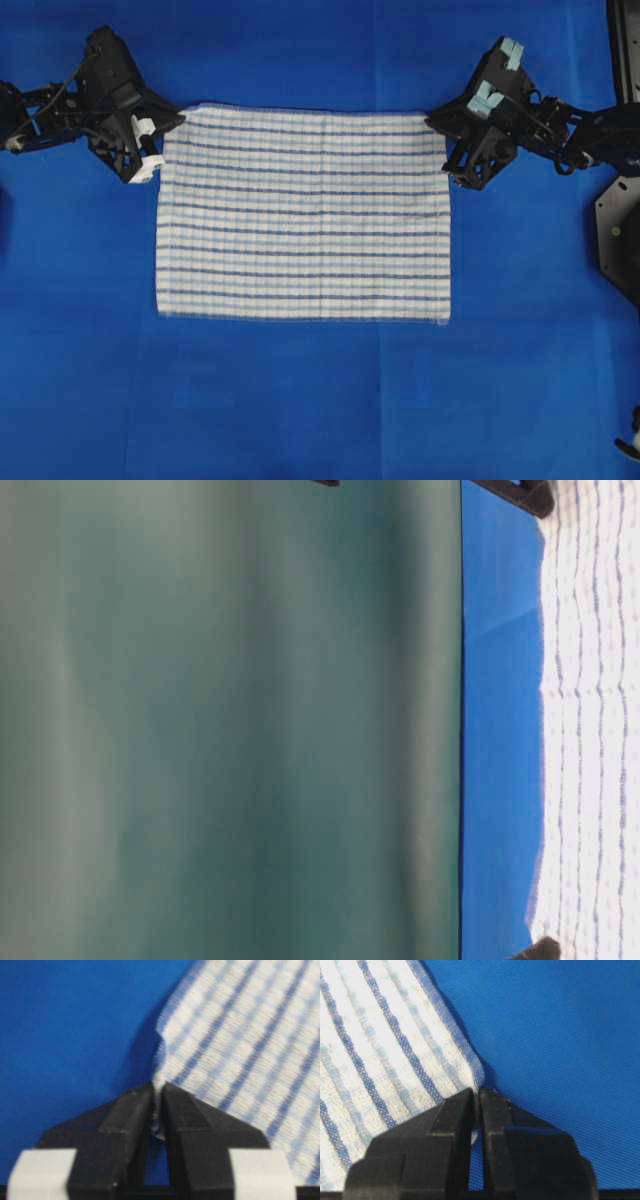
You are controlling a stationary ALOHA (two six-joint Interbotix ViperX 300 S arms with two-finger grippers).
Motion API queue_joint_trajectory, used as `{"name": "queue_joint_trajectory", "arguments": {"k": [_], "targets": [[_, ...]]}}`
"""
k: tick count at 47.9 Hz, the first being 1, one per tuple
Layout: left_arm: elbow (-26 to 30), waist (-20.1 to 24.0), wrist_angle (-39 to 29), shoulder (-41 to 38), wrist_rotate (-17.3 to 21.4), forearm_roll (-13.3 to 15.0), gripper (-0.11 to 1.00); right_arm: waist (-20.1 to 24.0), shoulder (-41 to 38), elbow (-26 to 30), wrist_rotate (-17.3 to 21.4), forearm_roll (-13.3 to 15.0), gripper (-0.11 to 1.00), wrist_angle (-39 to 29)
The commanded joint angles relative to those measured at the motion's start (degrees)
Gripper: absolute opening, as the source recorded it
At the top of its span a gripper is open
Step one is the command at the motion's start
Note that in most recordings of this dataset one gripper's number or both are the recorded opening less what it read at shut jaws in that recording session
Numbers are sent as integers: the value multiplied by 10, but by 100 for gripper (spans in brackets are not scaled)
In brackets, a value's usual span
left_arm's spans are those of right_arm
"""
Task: Fold the blue towel.
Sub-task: 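Lift the top corners and fold them down toward the bottom edge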
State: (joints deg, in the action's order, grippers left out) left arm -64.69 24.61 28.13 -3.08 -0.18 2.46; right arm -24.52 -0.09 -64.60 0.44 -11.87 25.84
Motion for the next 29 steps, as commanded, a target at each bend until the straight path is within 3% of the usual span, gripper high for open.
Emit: {"name": "queue_joint_trajectory", "arguments": {"k": [1, 21, 29], "targets": [[4, -10, -5, 26, 0, -1, 4, -1, 27, 6, -1, -1, 5, -6], [1, -30, -30, 57, -2, -1, 4, 3, 60, 6, -1, -1, 5, -33], [-3, -54, -32, 73, -8, 0, 4, 28, 78, 2, 4, -5, 5, -46]]}}
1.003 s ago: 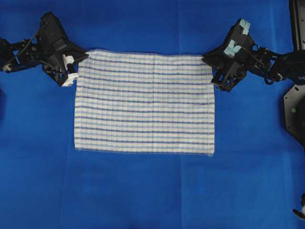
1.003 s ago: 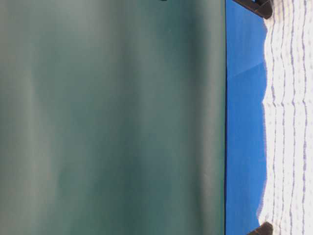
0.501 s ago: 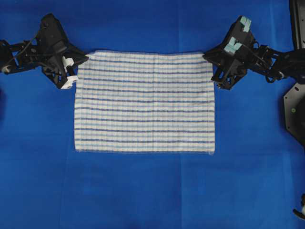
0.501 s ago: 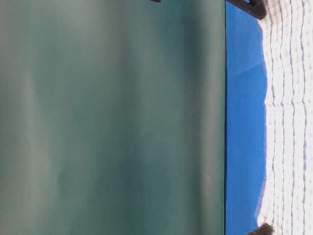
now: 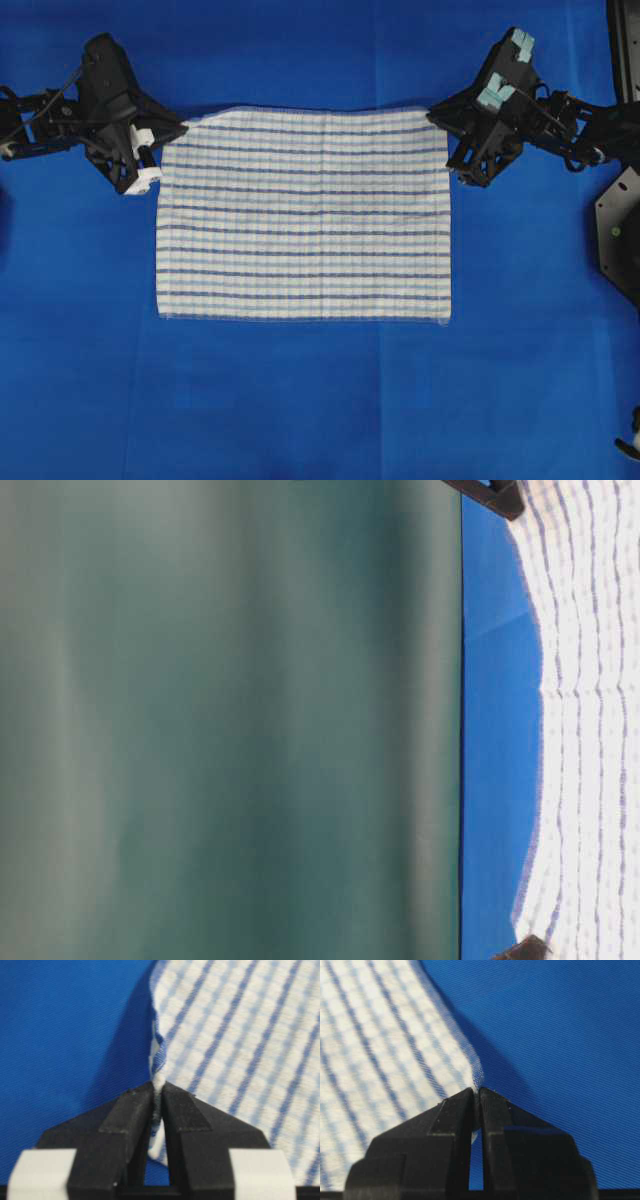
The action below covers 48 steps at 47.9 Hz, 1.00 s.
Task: Fold the blue towel.
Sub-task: 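Lift the top corners and fold them down toward the bottom edge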
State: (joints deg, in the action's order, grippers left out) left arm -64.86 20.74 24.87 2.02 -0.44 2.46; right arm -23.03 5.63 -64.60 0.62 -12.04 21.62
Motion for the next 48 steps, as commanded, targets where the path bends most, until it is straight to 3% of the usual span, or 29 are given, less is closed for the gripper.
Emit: {"name": "queue_joint_trajectory", "arguments": {"k": [1, 13, 24, 32, 48], "targets": [[-2, -21, 0, 26, -8, 0, 4, 19, 26, 0, 4, -5, 5, -6], [-26, -98, -2, 99, -47, -1, 4, 104, 118, -28, 39, -39, 5, -30], [-48, -183, -2, 171, -85, -1, 4, 177, 192, -57, 46, -73, 5, -32], [-58, -243, -2, 204, -114, 0, 4, 242, 201, -62, 46, -103, 5, -33], [-53, -316, -5, 192, -116, 0, 4, 327, 194, -63, 46, -145, 5, -36]]}}
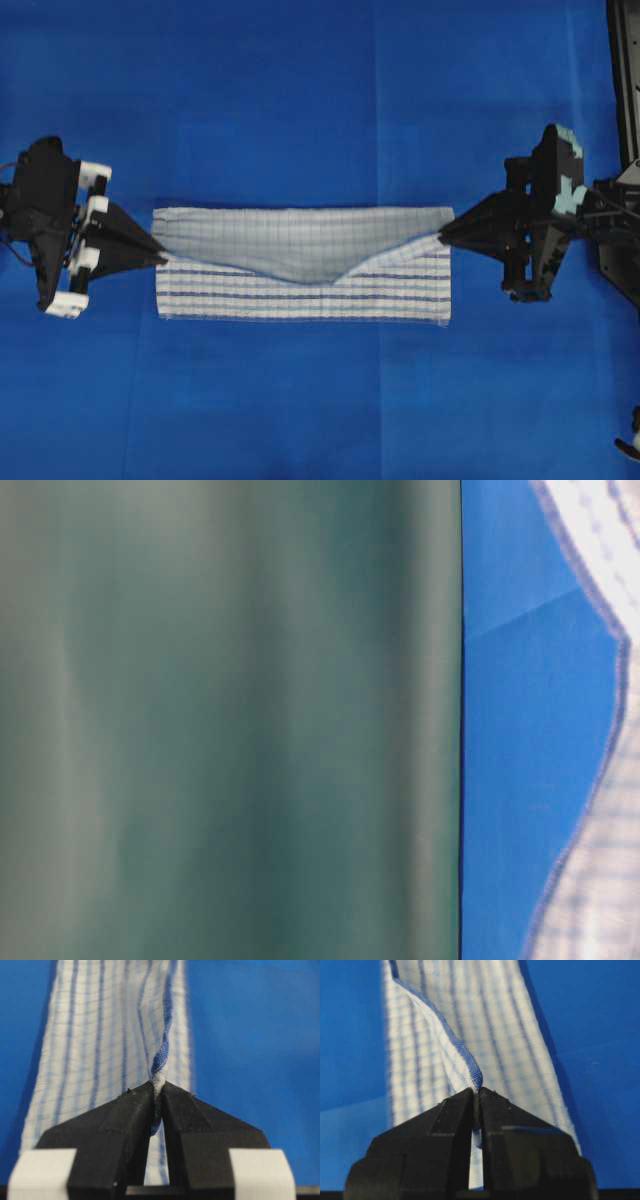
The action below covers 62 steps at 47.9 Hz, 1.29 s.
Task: Fold the blue towel.
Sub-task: 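Lift the top corners and fold them down toward the bottom edge, then release the corners and raise both grippers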
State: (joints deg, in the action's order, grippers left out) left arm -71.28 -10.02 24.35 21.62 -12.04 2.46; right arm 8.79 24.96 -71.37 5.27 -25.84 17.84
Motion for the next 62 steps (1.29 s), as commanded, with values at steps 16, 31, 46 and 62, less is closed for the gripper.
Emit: {"name": "queue_joint_trajectory", "arguments": {"k": [16, 31, 46, 62], "targets": [[20, -11, -37, -25, 2, 0, 4, 20, -17, 9, -1, -12, 5, -4], [19, -11, -42, -26, 1, 0, 5, 20, -23, 11, -1, -12, 5, -11], [18, -1, -54, -19, 1, 0, 62, 20, -25, 13, -2, -14, 77, -13], [25, 47, -54, -18, 15, -1, 77, 0, -25, 13, -7, -13, 89, -11]]}}
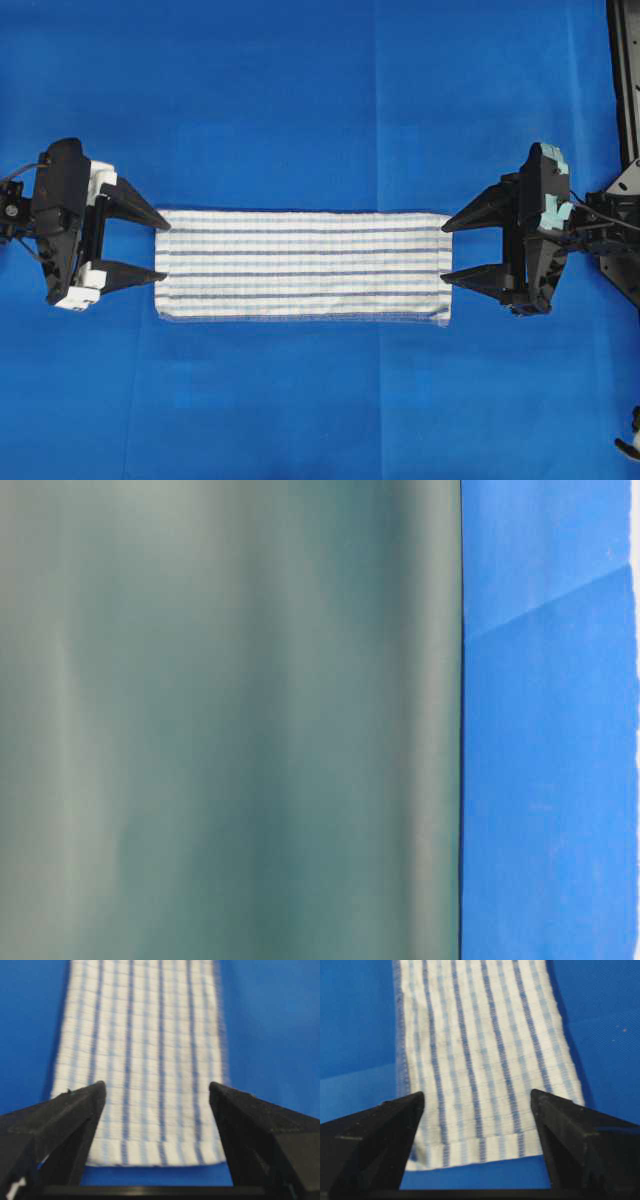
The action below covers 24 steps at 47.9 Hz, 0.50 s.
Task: Fold the blue towel.
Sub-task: 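Release the corners and raise both grippers, then grasp the folded strip's left and right ends with both grippers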
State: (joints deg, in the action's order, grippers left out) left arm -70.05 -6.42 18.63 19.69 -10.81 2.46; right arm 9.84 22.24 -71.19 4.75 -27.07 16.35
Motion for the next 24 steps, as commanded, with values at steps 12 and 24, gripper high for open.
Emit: {"name": "queue_joint_trajectory", "arguments": {"k": [12, 24], "targets": [[24, 64, 3, -29, 43, -1, 76, -64, -26, 7, -7, 2, 89, 4], [37, 92, 3, -96, 51, 0, 75, -83, -104, 11, -9, 0, 88, 44]]}}
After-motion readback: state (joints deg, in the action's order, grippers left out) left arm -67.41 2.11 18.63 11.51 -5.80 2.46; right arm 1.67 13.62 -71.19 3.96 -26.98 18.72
